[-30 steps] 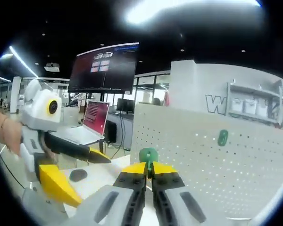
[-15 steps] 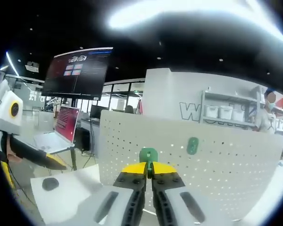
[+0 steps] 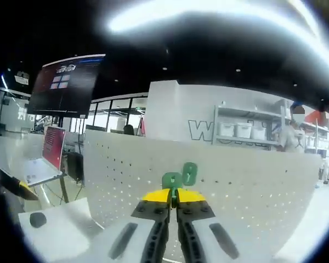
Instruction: Insert the hook assembly into the mounting plate slot until the hook locks in place.
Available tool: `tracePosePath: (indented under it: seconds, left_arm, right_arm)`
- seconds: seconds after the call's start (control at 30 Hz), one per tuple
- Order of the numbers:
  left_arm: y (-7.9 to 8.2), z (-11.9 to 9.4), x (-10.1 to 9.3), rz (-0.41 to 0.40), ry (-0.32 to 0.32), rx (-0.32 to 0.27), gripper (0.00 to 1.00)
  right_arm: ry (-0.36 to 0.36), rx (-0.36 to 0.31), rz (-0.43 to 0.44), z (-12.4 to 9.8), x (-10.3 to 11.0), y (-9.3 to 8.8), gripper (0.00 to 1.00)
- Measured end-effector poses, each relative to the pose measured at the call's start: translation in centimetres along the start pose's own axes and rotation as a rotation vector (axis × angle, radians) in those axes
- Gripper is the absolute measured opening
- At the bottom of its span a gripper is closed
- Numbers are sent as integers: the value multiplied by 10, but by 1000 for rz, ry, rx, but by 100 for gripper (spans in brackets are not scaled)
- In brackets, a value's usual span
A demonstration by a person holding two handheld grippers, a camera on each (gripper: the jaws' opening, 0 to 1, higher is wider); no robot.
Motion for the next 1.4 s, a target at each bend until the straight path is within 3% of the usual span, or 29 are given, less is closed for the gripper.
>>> tracePosePath:
  seconds: [0.73, 1.4]
  left_arm:
    - [-2, -2, 8, -13, 22, 13, 98]
    - [-3, 1, 19, -28, 37, 16, 97]
  right_arm:
    - [-124, -36, 9, 35, -50, 0, 0]
    - [-156, -38, 7, 48, -57, -5, 0]
Point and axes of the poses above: the point that each gripper's makers call its tool centre point, and the gripper's own axes: z roughly forward along the fingers, x roughly to its left, y roughly out of its top, the point moved 3 cm from there along -z, roughly backward along the fingers, and after that the axes turned 4 degrees about -x, right-handed, at the moved point
